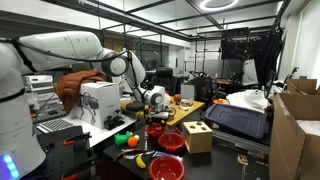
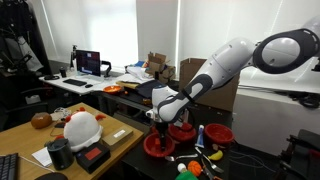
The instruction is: Remove the red block out of the bowl
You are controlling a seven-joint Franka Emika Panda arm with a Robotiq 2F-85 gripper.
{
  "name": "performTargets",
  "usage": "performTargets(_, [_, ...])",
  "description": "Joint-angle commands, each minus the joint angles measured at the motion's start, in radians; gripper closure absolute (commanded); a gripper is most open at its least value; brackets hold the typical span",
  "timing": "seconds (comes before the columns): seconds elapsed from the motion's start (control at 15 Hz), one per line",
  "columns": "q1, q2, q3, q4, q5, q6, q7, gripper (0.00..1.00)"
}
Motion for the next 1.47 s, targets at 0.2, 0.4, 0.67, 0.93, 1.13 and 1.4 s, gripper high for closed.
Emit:
performTargets(0.2, [-0.005,0.015,0.004,0.018,0.008,0.036,0.014,0.05])
performTargets(0.4, [-0.009,0.019,0.002,0.017,0.008,0.048,0.015,0.4])
performTargets(0.67, [-0.013,0.015,-0.005,0.014,0.006,0.058,0.028,0.71])
performTargets(0.93, [-0.028,-0.022,-0.002,0.004,0.013,0.019,0.044,0.74])
performTargets(1.13, [-0.051,-0.089,0.005,-0.051,0.012,-0.008,0.035,0.74])
performTargets(1.4, [-0.081,-0.215,0.014,-0.151,0.008,-0.102,0.017,0.74])
